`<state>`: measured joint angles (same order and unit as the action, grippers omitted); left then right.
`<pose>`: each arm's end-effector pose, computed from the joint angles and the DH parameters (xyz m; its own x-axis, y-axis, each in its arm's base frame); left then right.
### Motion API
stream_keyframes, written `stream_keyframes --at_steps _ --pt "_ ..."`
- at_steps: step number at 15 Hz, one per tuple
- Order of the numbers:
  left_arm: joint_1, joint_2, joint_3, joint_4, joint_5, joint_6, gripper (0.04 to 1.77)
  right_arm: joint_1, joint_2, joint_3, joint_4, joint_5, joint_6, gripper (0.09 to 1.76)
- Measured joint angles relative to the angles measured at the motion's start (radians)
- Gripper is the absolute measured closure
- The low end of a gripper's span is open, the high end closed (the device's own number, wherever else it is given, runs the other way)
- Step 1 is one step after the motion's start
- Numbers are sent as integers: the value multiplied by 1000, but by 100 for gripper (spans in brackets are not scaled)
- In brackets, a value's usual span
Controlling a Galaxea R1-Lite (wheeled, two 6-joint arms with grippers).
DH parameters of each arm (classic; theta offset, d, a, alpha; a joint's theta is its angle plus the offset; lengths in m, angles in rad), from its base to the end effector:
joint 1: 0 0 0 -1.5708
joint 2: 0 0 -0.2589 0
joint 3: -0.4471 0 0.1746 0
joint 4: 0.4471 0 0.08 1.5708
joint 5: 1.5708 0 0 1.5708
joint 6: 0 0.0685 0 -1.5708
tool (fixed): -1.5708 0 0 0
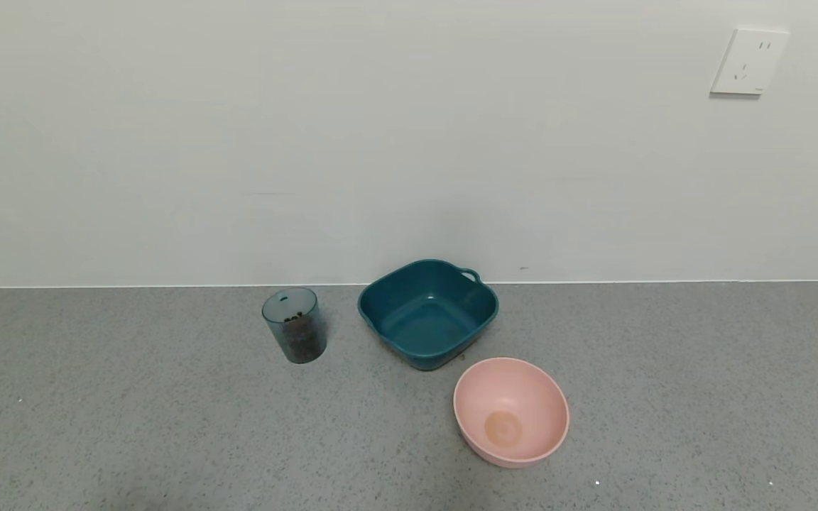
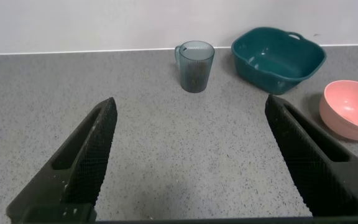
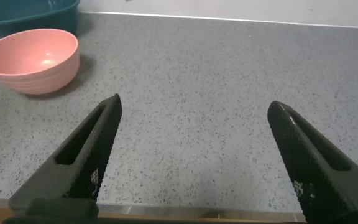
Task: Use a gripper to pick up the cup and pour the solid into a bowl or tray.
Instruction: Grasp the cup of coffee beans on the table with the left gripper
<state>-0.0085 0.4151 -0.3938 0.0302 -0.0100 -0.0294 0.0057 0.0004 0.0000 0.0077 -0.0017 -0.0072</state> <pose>0.0704 -0.0013 0.1689 0.9985 -0.0185 -0.0515 0.0170 0.9994 -0.0299 0.0471 0.0002 0.0743 1.0000 0.0040 -0.0081 -0.0041 1.0000 -0.0072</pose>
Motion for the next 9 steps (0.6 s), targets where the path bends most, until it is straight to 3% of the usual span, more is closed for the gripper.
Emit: stream_keyframes --at_steps 4,9 --pt "-12 273 -60 -54 -20 13 9 0 0 0 0 0 0 14" --pt "-71 622 -98 -140 -23 10 9 0 0 0 0 0 0 14"
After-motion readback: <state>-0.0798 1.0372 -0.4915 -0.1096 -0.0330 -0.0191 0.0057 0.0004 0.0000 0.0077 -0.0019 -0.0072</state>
